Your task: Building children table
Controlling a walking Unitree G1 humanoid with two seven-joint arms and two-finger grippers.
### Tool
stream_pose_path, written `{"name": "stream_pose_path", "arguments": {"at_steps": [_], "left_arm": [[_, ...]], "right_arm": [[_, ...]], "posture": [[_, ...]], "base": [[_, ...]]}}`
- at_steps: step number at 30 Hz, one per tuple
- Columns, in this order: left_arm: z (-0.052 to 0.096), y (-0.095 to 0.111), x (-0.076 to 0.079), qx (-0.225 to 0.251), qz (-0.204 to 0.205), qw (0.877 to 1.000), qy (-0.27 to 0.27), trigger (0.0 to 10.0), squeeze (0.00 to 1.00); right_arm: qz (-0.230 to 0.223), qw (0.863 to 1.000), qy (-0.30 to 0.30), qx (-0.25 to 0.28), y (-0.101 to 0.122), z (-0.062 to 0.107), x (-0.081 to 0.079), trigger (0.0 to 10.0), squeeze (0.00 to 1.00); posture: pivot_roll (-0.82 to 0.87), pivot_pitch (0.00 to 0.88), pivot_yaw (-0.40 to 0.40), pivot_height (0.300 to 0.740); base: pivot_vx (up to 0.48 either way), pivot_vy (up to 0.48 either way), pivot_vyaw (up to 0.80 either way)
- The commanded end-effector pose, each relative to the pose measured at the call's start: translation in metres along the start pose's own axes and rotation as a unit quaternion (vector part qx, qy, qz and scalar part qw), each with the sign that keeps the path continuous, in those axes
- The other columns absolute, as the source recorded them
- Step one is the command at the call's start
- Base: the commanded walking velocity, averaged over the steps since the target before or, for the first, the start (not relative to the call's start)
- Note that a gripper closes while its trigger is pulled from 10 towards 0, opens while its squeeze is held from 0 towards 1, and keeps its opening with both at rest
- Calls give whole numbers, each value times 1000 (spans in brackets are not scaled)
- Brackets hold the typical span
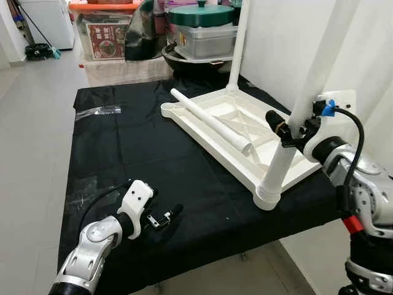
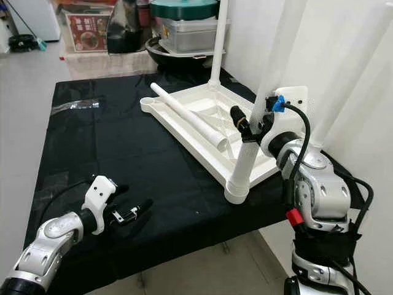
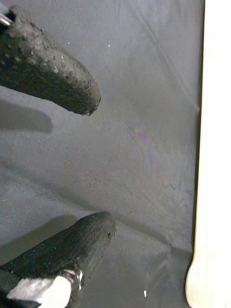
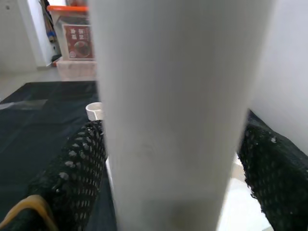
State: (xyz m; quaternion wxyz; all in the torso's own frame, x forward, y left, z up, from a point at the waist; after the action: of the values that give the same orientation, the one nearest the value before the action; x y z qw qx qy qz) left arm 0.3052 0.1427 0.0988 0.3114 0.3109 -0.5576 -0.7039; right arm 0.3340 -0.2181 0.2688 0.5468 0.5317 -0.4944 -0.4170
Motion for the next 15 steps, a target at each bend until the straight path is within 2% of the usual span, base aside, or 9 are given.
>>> {"name": "stream_pose_path", "arguments": {"at_steps": [1, 8, 15], "left_arm": [[-1, -3, 1, -4, -2, 1000, -6, 10000, 0], [-1, -3, 1, -5, -3, 1000, -7, 10000, 0], [-1, -3, 1, -6, -3, 1000, -8, 10000, 0]], "right_arm": [[-7, 1000, 5, 1, 1, 0, 4, 10000, 0], [-2, 1000, 29, -4, -1, 1, 3, 10000, 0], [3, 999, 42, -5, -4, -1, 11, 10000, 0]], "posture": [[-57, 0, -47, 740], [-56, 0, -46, 740], [-53, 0, -42, 740]], "base": [[0, 0, 0], [0, 0, 0], [0, 0, 0]]}}
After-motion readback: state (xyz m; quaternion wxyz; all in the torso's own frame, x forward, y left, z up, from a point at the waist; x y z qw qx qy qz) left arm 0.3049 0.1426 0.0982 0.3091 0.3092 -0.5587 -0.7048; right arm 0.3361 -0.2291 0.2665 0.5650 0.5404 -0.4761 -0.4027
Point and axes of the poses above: a point about 5 cm out from each wrist's last joint towards the gripper, its own z axis pointing back from the gripper into the wrist, its own y axis along the axis of the wrist's last joint, x = y × z, the point moved 2 cm from there along -z, pointing out of the wrist towards the gripper, and after that the axes turned 4 degrees about z, right-handed, at the moved point
